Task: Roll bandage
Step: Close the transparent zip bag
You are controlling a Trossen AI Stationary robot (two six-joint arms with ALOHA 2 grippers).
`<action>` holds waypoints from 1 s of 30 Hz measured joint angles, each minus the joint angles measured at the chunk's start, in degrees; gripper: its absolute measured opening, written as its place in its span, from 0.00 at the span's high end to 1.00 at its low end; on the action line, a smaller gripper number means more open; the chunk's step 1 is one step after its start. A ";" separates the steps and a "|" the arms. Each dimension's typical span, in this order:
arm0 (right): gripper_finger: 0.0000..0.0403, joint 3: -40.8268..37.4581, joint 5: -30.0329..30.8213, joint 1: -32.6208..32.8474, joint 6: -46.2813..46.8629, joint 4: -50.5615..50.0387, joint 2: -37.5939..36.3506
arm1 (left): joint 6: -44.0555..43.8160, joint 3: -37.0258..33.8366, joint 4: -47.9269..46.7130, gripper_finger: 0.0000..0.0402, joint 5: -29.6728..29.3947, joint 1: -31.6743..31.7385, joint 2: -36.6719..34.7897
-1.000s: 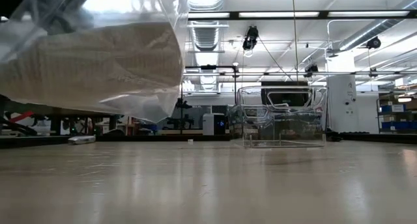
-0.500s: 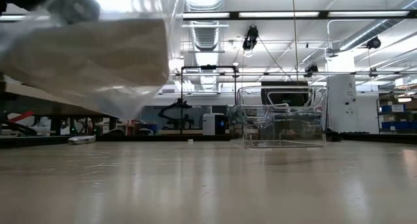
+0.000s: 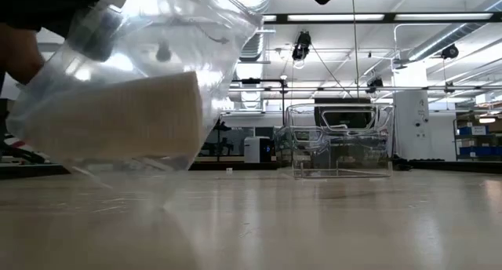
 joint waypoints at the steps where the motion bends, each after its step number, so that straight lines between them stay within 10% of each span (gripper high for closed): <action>1: 0.74 0.00 0.00 -0.02 -0.35 0.36 0.00 | 0.33 0.48 -0.82 1.00 0.75 -0.05 0.06; 13: 0.46 0.00 -5.97 -2.97 -8.69 9.44 -0.34 | -7.34 15.74 -41.17 1.00 0.63 -0.20 1.70; 30: 0.49 0.00 -9.03 -5.56 -16.13 18.63 1.90 | -0.97 17.99 -34.44 1.00 -0.60 -0.59 3.61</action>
